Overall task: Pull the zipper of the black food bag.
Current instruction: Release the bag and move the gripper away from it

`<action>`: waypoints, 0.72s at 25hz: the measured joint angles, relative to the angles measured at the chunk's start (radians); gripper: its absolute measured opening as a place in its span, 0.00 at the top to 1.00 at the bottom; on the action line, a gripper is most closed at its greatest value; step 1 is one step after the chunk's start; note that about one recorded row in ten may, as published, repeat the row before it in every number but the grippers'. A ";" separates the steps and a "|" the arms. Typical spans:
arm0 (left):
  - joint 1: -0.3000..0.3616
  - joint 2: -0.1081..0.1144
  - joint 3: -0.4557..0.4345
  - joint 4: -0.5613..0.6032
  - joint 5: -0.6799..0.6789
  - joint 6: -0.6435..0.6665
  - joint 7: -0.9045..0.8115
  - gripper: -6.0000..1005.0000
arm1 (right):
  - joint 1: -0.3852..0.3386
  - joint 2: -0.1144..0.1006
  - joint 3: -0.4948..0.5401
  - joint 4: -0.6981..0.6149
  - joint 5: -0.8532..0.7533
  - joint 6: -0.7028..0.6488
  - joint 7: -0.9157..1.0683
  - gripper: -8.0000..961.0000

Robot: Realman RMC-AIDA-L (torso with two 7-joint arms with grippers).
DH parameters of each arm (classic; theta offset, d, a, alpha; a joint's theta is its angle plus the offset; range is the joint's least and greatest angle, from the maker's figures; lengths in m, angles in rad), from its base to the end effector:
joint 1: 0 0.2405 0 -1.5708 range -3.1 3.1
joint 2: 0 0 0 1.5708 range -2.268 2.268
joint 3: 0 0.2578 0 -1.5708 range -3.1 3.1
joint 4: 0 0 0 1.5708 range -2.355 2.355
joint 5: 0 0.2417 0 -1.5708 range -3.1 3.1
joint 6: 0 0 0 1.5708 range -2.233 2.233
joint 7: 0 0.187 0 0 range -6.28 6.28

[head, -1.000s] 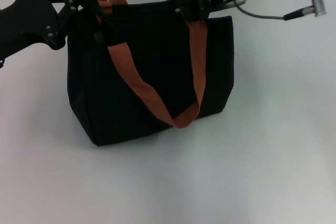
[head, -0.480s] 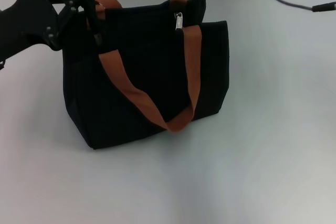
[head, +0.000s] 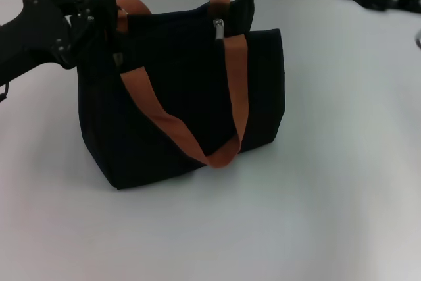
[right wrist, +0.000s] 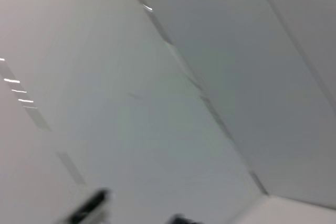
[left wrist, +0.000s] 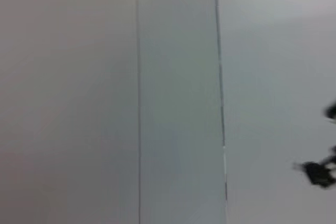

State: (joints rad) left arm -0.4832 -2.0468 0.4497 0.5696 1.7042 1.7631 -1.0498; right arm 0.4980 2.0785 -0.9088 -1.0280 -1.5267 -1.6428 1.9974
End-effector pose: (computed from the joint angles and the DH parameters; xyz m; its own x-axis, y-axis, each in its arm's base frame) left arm -0.2564 0.3640 0.0390 0.6296 -0.0777 0.7730 0.3671 -0.8472 -0.3841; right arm 0.1427 0.3873 0.0401 0.5226 -0.4482 -0.7252 -0.5126 -0.8449 0.1528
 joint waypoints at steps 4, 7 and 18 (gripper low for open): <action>0.024 0.003 -0.001 0.000 -0.003 -0.007 -0.079 0.87 | -0.020 -0.016 0.030 0.207 -0.002 -0.166 -0.333 0.61; 0.041 0.015 0.006 0.009 0.001 -0.006 -0.139 0.84 | -0.022 -0.021 0.028 0.283 -0.040 -0.201 -0.469 0.54; 0.097 0.155 0.178 0.219 0.074 0.113 -0.452 0.41 | -0.014 -0.012 0.030 0.425 -0.165 -0.196 -0.728 0.17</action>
State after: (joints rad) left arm -0.3859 -1.8917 0.6277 0.7884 1.7780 1.8760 -1.5019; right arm 0.4838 2.0661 -0.8792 -0.6031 -1.6914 -1.8391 1.2696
